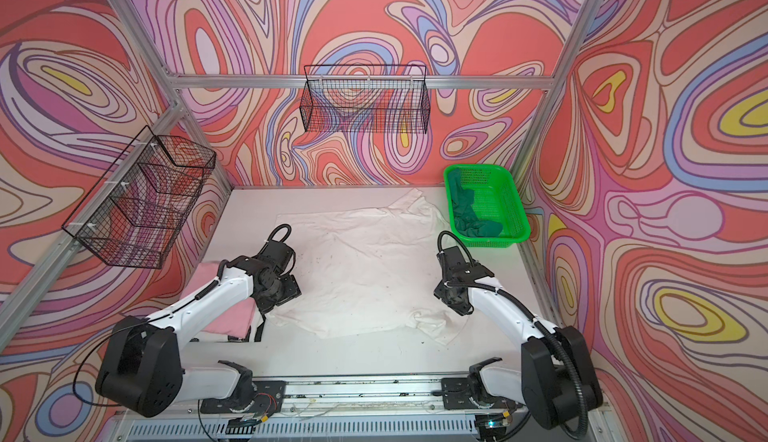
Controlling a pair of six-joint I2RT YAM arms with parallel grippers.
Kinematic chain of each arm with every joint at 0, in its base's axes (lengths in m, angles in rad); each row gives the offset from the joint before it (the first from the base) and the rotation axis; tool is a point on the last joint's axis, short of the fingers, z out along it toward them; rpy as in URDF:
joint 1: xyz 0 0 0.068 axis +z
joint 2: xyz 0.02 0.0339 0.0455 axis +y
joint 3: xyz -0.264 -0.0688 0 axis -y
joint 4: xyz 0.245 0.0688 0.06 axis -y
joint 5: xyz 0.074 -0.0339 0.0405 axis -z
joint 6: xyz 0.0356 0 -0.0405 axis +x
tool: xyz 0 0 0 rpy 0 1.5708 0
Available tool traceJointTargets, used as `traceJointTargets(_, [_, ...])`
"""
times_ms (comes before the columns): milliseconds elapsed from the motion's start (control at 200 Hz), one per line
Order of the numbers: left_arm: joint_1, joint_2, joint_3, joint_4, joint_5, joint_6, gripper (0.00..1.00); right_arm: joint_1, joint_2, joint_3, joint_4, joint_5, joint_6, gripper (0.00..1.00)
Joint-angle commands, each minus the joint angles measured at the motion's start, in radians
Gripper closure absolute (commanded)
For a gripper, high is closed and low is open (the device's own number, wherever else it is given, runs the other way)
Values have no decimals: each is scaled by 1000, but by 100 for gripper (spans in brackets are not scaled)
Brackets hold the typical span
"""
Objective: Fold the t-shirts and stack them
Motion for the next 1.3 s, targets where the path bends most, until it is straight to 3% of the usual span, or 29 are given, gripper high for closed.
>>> traceJointTargets(0, [1,-138,-70,-151,-77,-135,25,12,35,25,42,-26,-7,46])
traceJointTargets(130, [1,-298,-178,-130,-55,-242,29,11,44,17,66,-25,-14,46])
traceJointTargets(225, [1,-338,-244,-96,-32,-296,35,11,49,20,69,-30,-19,46])
traceJointTargets(356, [0,-289,-274,-58,-47,-303,50,11,40,14,76,-26,-21,46])
traceJointTargets(481, [0,-207,-257,-42,-86,-289,56,11,42,14,80,-31,-28,46])
traceJointTargets(886, [1,-206,-305,117,-82,-300,52,12,20,-16,115,-49,-32,46])
traceJointTargets(1077, [0,-147,-305,157,-57,-290,57,12,24,-24,123,-49,-34,46])
traceJointTargets(1297, [-1,-95,-353,187,-39,-265,81,12,31,-14,113,-34,-40,46])
